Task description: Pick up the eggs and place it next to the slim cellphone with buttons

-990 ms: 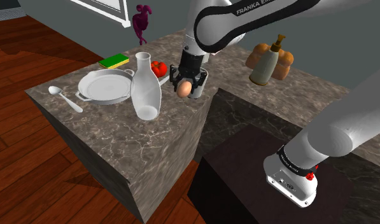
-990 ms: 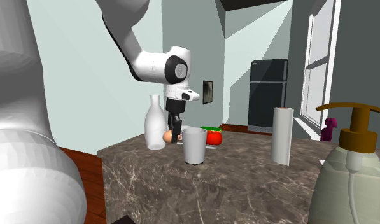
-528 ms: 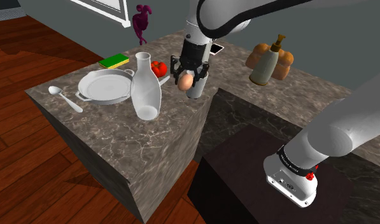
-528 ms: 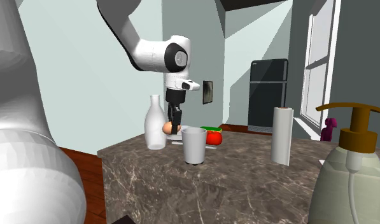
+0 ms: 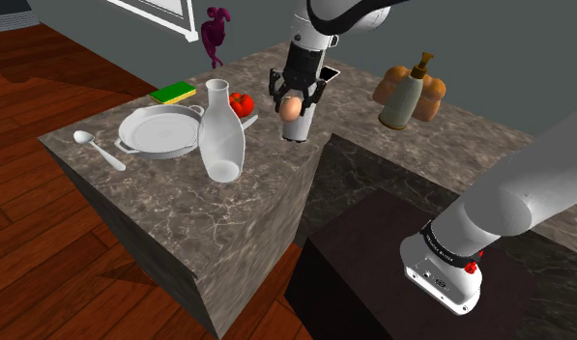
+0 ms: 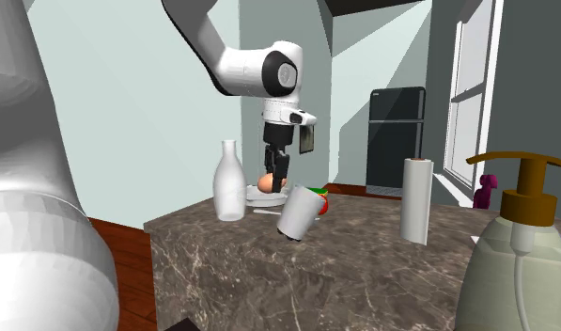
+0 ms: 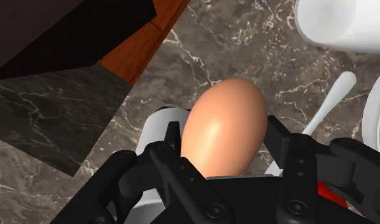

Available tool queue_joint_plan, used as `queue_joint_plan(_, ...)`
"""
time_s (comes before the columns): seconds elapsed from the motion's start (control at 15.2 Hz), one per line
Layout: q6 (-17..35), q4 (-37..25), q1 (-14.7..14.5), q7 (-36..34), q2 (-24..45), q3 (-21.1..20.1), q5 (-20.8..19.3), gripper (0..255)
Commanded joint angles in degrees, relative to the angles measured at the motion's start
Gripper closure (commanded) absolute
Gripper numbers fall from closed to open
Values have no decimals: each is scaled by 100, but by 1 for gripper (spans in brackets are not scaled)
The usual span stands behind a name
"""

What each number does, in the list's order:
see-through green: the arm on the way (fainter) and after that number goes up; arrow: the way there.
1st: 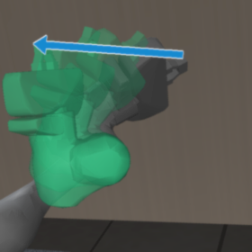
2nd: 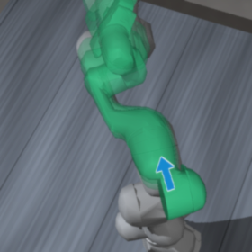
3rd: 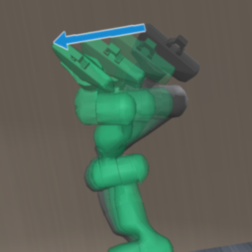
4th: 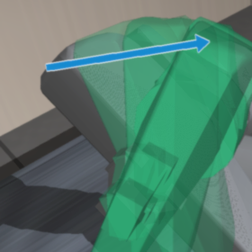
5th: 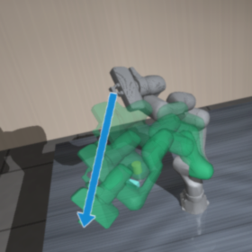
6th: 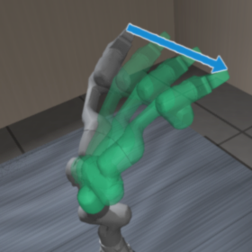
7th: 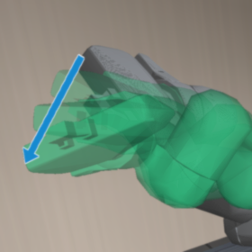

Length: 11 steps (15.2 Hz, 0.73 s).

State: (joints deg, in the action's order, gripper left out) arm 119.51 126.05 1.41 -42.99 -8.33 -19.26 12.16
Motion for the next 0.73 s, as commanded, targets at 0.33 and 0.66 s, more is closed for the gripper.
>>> queue_joint_plan(0.33,-204,-524,448,810,483,505,-221,255)
queue_joint_plan(0.66,-390,-1085,750,1336,946,813,-357,255)
